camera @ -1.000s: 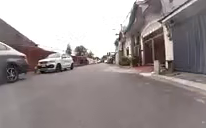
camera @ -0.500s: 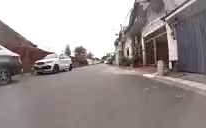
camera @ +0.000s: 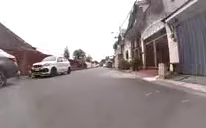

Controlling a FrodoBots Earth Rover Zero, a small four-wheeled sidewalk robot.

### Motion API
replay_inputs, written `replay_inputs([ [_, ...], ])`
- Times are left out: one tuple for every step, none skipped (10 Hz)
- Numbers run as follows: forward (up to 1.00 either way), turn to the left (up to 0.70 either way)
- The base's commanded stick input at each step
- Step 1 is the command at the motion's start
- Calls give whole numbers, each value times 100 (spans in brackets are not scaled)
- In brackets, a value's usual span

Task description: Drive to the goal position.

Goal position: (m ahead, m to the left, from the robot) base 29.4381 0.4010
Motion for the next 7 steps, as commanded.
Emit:
replay_inputs([
  [70,0],
  [70,0],
  [70,0],
  [70,0],
  [70,0],
  [70,0],
  [70,0],
])
